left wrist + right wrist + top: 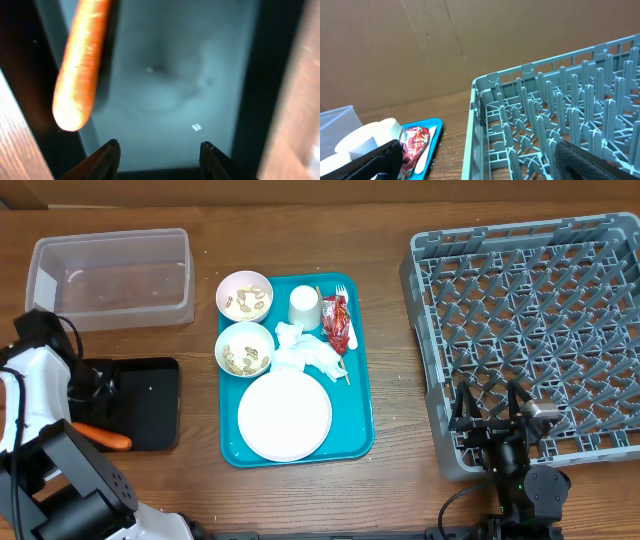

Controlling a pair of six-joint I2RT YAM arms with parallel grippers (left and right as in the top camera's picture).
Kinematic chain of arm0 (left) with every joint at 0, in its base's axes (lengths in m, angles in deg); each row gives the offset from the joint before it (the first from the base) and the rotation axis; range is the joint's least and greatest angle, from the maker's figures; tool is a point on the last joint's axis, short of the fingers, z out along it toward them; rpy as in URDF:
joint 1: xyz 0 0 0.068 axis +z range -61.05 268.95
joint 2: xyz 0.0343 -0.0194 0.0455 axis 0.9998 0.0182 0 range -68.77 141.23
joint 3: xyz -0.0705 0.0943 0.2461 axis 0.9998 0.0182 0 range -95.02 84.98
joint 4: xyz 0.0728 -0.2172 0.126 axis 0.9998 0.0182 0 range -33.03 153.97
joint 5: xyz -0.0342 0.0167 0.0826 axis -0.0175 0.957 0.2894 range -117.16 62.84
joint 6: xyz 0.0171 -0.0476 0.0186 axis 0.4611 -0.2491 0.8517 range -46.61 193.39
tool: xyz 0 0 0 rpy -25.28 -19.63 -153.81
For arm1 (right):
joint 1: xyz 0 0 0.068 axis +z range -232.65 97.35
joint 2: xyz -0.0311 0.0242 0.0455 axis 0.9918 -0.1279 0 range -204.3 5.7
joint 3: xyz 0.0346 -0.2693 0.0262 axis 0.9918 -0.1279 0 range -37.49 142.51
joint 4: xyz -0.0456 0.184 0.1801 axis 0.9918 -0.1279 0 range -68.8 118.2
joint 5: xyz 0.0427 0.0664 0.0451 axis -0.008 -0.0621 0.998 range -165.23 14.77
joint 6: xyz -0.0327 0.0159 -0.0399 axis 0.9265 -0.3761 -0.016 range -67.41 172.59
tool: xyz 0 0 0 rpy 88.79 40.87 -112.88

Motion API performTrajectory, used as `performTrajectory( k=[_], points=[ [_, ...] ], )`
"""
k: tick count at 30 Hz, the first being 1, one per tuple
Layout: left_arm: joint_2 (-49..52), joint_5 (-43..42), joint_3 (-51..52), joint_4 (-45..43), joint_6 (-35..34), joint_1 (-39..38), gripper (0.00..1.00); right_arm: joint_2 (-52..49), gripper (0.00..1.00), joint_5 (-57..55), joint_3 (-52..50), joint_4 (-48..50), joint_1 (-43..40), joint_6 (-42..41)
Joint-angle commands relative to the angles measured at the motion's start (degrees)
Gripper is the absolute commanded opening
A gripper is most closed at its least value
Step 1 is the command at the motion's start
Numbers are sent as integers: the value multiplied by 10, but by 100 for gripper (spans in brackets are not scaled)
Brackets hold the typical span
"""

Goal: Sort waste into correct bins and load items into the dishwasher rack
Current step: 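Carry the carrot left and drop it onto the black tray, then reach the left gripper to the white bowl and grip its rim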

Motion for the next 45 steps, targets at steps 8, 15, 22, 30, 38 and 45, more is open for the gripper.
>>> performTrajectory(
  k=[8, 15, 22, 30, 38, 45],
  points=[
    [-3, -20, -119, 47, 225, -189, 68, 5, 100, -3, -6, 2, -2, 2],
    [-3, 15, -116, 8, 285, -361, 81, 5, 100, -4, -6, 2, -2, 2],
    [13, 30, -98, -86, 311, -456, 90, 5, 100, -3, -6, 2, -2, 2],
    [113, 24, -98, -99, 328, -478, 75, 5, 100, -4, -6, 2, -2, 2],
    [142, 23, -98, -98, 328, -480, 57, 5, 100, -4, -6, 2, -2, 2],
    [142, 23, -98, -95, 333, -480, 38, 5, 100, -4, -6, 2, -2, 2]
  ],
)
